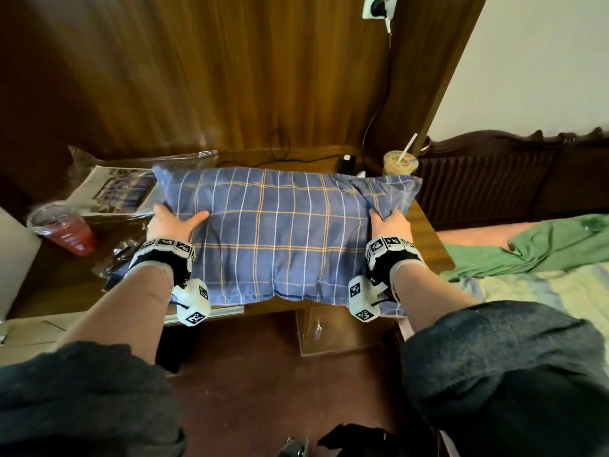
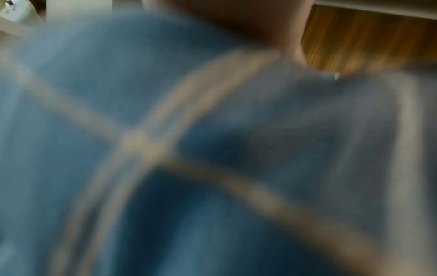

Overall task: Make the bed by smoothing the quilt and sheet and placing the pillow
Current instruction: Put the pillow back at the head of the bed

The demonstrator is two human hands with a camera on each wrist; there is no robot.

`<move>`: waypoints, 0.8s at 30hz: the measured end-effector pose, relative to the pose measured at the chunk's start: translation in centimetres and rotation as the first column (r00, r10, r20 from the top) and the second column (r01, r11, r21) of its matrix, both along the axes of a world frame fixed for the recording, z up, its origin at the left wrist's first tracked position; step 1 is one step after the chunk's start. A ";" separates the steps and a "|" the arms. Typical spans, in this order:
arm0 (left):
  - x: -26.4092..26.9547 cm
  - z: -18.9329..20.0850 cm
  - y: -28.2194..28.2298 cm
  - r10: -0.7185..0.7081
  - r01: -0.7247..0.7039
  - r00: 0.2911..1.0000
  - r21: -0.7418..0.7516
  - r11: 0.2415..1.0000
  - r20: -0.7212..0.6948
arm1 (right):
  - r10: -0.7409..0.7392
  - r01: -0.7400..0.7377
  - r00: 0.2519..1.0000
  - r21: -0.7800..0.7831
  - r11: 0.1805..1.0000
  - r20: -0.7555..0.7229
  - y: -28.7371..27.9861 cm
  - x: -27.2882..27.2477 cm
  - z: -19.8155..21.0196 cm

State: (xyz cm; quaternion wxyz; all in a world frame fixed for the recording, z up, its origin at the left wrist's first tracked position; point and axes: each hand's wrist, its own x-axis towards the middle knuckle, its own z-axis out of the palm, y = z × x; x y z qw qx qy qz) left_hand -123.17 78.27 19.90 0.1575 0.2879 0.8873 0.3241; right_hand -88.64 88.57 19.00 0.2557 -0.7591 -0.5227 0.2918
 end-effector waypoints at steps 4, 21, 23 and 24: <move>3.1 2.9 -1.8 0.126 -0.085 0.976 0.223 0.971 -0.176 | -0.015 0.006 0.997 0.108 0.994 0.077 -2.4 3.3 1.0; 38.5 4.6 4.6 -0.351 0.443 0.879 0.278 0.852 -0.323 | -0.448 0.441 0.894 0.164 0.882 0.007 -13.1 39.2 1.0; 43.5 4.1 6.4 -0.427 0.523 0.836 0.265 0.810 -0.344 | -0.526 0.520 0.850 0.157 0.840 0.000 -14.8 43.3 0.4; 46.0 3.9 7.2 -0.468 0.556 0.818 0.253 0.792 -0.333 | -0.561 0.555 0.828 0.152 0.818 -0.003 -15.6 45.2 0.1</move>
